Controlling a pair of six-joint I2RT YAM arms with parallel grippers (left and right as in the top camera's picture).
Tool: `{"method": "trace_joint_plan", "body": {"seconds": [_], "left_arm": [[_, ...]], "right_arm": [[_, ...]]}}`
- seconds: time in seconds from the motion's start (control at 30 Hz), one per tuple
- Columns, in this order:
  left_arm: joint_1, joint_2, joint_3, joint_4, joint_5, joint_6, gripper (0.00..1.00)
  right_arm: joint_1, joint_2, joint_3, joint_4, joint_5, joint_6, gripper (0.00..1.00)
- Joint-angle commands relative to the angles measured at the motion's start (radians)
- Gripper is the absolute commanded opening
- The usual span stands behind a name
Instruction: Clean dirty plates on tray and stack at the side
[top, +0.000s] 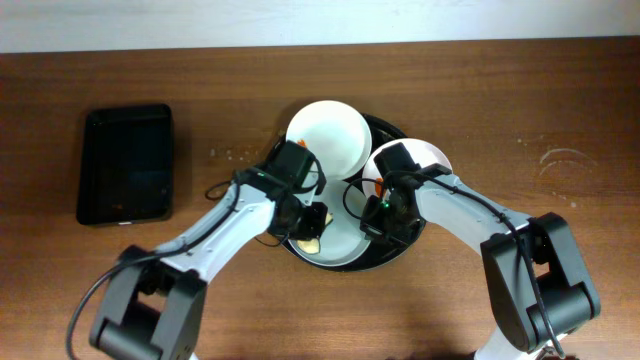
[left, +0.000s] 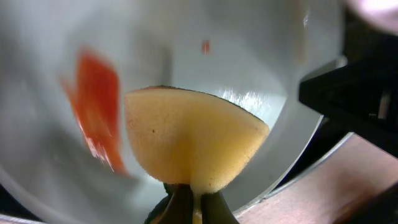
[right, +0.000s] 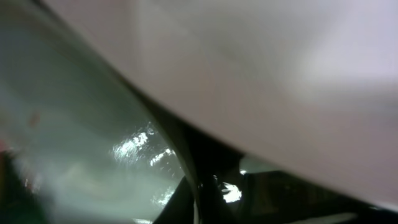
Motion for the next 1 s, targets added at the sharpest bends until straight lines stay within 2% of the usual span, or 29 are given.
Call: {"method": "trace_joint_plan", "body": {"seconds": [0.0, 0.33, 0.8, 0.97], "left_arm": [[-0.006, 0.032, -0.014, -0.005, -0.023, -0.042, 0.0], [-0.006, 0.04, -0.014, 0.004, -0.18, -0.045, 0.0], [-0.006, 0.044, 0.04, 0.056, -0.134, -0.061, 0.0], [-0.007, 0.064, 0.04, 0.071, -0.135, -0.068, 0.0]], "right_arm": [[-0.005, 0.005, -0.003, -0.001, -0.006, -0.011, 0.04], [-0.003, -0.069, 0.004, -0.017, -0.009, -0.011, 0.04], [0.018, -0.087, 0.014, -0.028, 0.058, -0.121, 0.04], [0.029, -0.097, 0.065, -0.122, 0.001, -0.109, 0.04]]}}
